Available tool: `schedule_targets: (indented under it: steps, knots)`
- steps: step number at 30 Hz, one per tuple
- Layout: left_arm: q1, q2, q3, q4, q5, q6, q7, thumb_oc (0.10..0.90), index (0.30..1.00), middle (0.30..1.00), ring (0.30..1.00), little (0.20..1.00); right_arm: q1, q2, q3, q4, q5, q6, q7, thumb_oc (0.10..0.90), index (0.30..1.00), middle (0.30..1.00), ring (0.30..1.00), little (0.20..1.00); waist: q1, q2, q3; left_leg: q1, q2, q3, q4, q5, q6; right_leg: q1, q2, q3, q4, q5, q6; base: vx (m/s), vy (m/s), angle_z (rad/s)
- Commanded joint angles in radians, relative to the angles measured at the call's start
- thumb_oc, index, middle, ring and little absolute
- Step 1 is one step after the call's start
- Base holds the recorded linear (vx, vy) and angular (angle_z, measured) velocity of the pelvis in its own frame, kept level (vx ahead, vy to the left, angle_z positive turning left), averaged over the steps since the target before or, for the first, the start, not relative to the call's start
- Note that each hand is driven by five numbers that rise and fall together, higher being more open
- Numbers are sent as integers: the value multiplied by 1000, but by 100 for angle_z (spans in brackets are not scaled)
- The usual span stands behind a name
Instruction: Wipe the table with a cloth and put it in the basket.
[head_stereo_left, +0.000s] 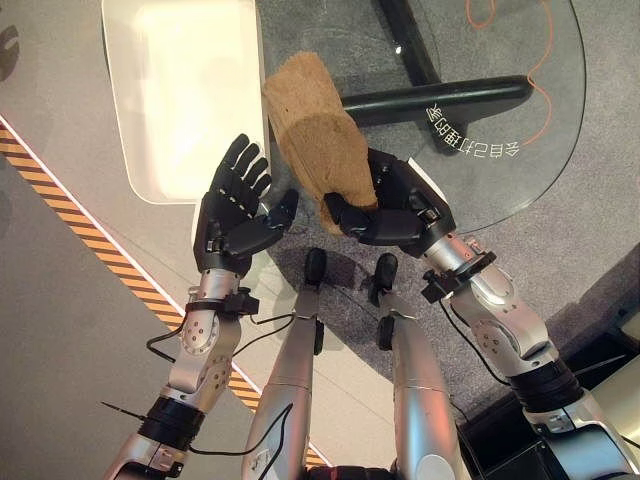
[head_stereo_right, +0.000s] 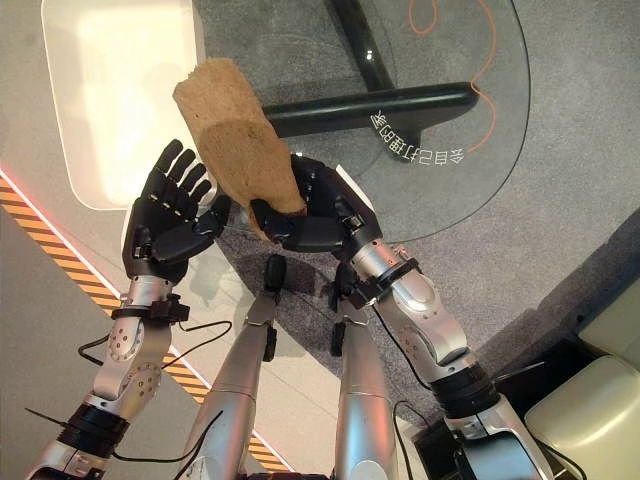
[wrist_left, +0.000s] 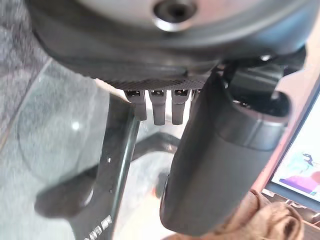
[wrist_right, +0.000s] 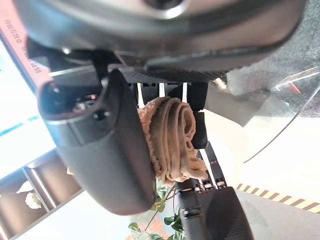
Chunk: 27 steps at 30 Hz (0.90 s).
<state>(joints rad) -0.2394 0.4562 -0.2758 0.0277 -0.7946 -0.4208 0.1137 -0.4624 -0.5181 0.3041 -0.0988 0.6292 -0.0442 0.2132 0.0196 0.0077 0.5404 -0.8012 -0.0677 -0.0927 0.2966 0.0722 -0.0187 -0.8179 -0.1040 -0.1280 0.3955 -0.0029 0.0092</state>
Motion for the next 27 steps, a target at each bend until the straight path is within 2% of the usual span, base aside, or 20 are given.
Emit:
schedule_targets:
  steps: [1, 2, 4, 11, 16, 19, 23, 27]
  knots:
    - [5, 45, 20, -175, -102, -43, -102, 800, 900, 900, 900, 900, -73, -14, -3, -192, -63, -159, 51, 100, 300, 300, 300, 200, 2, 24, -20, 12, 15, 100, 22, -6, 65, 48, 23, 64, -127, 115, 35, 0, 0, 0]
    - [4, 46, 20, -178, -116, -39, -116, 800, 900, 900, 900, 900, -75, -19, -1, -189, -73, -159, 45, 100, 300, 300, 300, 200, 2, 24, -20, 13, 15, 100, 20, -5, 65, 48, 23, 64, -127, 116, 35, 0, 0, 0]
    - [-2, 53, 18, -196, -211, -14, -216, 800, 900, 900, 900, 900, -77, -47, 6, -175, -126, -163, 15, 100, 300, 300, 300, 200, 0, 24, -20, 15, 17, 103, 15, -2, 64, 49, 21, 63, -130, 118, 35, 0, 0, 0]
    - [-21, 78, 18, -237, -456, 3, -438, 800, 900, 900, 900, 900, -74, -97, -11, -132, -178, -214, -75, 100, 300, 300, 300, 200, -8, 23, -20, 29, 18, 106, -3, -2, 64, 60, 19, 67, -143, 122, 35, 0, 0, 0]
    - [-25, 78, 35, -233, -518, 62, -489, 800, 900, 900, 900, 900, -77, -110, -40, -118, -223, -224, -115, 100, 300, 300, 300, 200, -12, 24, -20, 36, 18, 105, -6, -4, 62, 64, 18, 71, -143, 122, 36, 0, 0, 0]
    - [-18, 86, 45, -226, -598, 165, -589, 800, 900, 900, 900, 900, -79, -156, -62, -107, -272, -236, -149, 100, 300, 300, 300, 200, -16, 25, -20, 39, 20, 105, -11, -4, 62, 66, 15, 73, -149, 124, 38, 0, 0, 0]
    - [-23, 106, 30, -203, -599, 216, -645, 800, 900, 900, 900, 900, -94, -179, -70, -94, -260, -261, -164, 100, 300, 300, 300, 200, -21, 24, -20, 43, 23, 107, -17, -6, 63, 67, 15, 75, -152, 128, 40, 0, 0, 0]
    - [-44, 143, 11, -158, -577, 236, -637, 800, 900, 900, 900, 900, -116, -195, -72, -89, -213, -280, -173, 100, 300, 300, 300, 200, -28, 23, -20, 47, 25, 109, -20, -5, 61, 70, 15, 78, -157, 133, 43, 0, 0, 0]
